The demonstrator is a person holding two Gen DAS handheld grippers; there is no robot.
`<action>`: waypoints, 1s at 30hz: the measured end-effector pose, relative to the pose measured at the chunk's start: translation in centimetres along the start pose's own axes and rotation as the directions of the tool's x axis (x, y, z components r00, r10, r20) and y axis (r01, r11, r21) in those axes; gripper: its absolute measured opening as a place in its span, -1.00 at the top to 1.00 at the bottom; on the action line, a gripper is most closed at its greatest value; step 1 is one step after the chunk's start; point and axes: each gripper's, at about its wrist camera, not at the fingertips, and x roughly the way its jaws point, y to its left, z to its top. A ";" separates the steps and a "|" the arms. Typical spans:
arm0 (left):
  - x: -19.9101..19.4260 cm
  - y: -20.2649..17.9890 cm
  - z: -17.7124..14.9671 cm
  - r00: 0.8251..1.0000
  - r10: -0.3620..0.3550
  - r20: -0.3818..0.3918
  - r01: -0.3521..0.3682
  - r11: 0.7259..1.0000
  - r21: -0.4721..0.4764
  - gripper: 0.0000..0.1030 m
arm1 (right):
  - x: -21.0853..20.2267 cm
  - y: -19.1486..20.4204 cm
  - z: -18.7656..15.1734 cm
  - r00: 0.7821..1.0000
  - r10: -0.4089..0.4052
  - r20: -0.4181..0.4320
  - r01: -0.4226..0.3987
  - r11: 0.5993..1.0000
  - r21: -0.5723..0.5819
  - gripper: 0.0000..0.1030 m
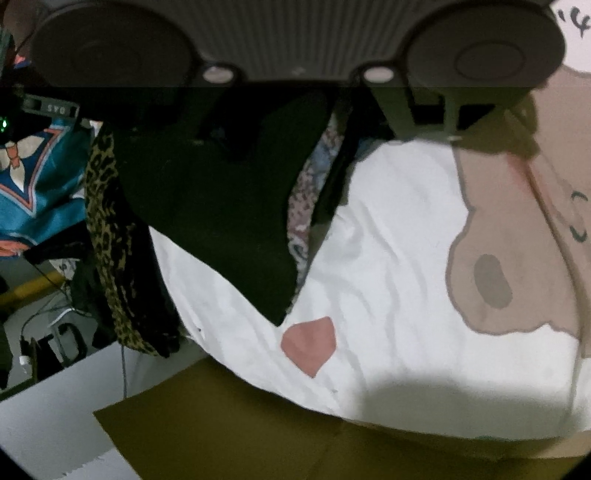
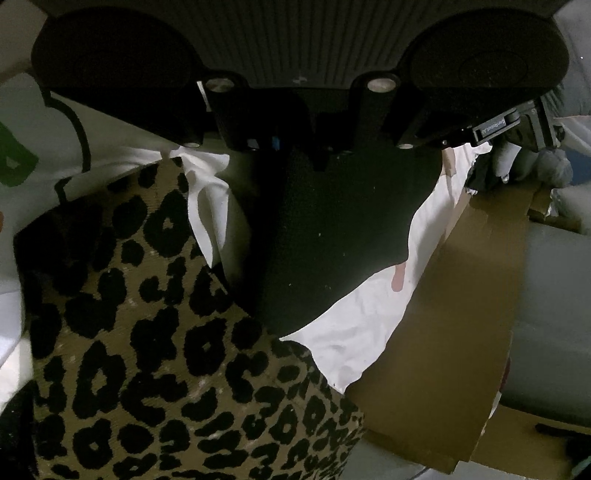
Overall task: Fold clothes
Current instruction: 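Hold the folded black garment with both tools beside the leopard pillow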
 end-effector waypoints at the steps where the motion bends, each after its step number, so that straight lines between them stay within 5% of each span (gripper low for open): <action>1: -0.2 0.0 0.0 1.000 -0.007 0.005 0.007 1.000 0.008 0.00 | 0.0 0.1 0.0 1.000 0.001 -0.001 -0.001 1.000 -0.005 0.66; 3: -0.7 -0.1 0.0 1.000 -0.018 0.014 0.017 0.999 0.027 0.20 | -0.1 0.4 0.0 1.000 0.006 0.002 -0.006 1.000 -0.021 0.66; 7: -1.4 -0.5 0.1 1.000 -0.023 0.018 0.022 0.998 0.059 0.26 | -0.2 0.9 0.0 1.000 0.007 0.005 -0.007 0.999 -0.045 0.67; 13: -0.7 0.1 1.0 0.999 -0.008 -0.032 0.009 1.000 0.021 -0.08 | 0.0 0.3 0.2 1.000 -0.004 0.002 0.004 1.000 -0.026 0.64; 15: -0.6 0.5 1.1 0.999 -0.017 -0.044 0.017 1.000 0.009 -0.11 | -0.1 0.1 0.1 1.000 -0.008 0.005 0.008 1.000 -0.016 0.46; 20: 0.2 1.3 1.1 0.996 -0.055 -0.070 0.054 0.998 -0.023 -0.30 | 0.3 -0.7 -0.3 1.000 0.000 -0.002 0.000 1.000 0.013 0.39; 27: 0.8 1.8 2.0 0.989 -0.114 -0.097 0.111 0.993 -0.033 -0.28 | 1.4 -1.3 -0.3 0.999 0.043 -0.012 -0.042 0.997 0.067 0.28; 30: 1.1 1.9 2.5 0.986 -0.132 -0.100 0.127 0.991 -0.051 -0.11 | 1.9 -1.5 -0.3 0.998 0.062 -0.015 -0.061 0.994 0.091 0.28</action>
